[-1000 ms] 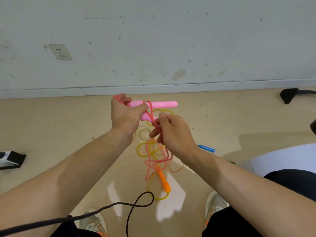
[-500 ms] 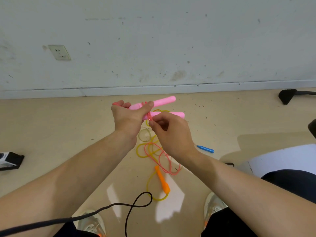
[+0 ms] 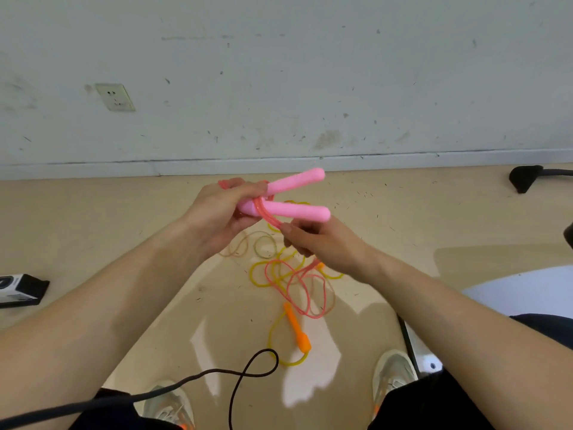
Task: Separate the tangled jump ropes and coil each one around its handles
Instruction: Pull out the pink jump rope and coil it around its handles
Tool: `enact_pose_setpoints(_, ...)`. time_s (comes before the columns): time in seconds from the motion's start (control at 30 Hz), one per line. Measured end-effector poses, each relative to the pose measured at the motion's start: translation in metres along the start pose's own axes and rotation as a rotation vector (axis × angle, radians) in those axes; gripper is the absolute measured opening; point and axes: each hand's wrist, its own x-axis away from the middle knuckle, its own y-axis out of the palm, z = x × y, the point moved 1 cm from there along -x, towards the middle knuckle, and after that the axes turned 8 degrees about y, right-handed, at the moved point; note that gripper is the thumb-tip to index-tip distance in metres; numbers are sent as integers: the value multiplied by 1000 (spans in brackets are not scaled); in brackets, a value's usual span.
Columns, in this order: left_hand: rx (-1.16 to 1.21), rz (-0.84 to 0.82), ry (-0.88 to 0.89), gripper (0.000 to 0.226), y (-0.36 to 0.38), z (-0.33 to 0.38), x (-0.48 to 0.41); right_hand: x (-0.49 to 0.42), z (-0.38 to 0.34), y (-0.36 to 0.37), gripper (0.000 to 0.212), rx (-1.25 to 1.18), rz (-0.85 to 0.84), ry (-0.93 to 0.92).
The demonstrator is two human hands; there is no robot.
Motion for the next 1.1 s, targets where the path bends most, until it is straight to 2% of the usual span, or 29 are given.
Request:
enact_pose_setpoints(0.07, -28, -125, 14, 24, -4, 3, 4, 0, 2, -13, 33, 146, -56, 46)
enact_pose_setpoints(0.13, -88, -209, 23, 48, -8, 5, 7, 0, 7, -22, 40, 304, -62, 76)
enact_pose_setpoints(0.2, -192, -302, 39, 66, -12, 7, 9, -1, 8, -28, 48, 365, -103, 85)
enact_pose_setpoints(0.37, -449, -490, 83, 78, -16, 10, 16, -1, -1, -35, 35, 258, -151, 84)
enact_pose_setpoints(0.53, -637, -589, 160, 72, -13, 7, 21, -1, -6, -30, 28, 196, -78, 130)
enact_pose_setpoints(0.67, -751, -526, 283, 75, -6, -2, 22, -2, -4, -19, 32, 126, 48, 256)
enact_pose_setpoints(0.8, -1014, -477, 519, 77, -5, -14, 19, -1, 0, -11, 29, -162, 104, 473)
enact_pose_setpoints(0.9, -1172, -340, 678, 71, 0, -25, 20, 2, -2, -6, 16, -351, 80, 570)
enact_pose_setpoints(1.1, -1111, -29, 821, 63, 8, -28, 17, 12, -14, 4, 21, -439, 36, 447)
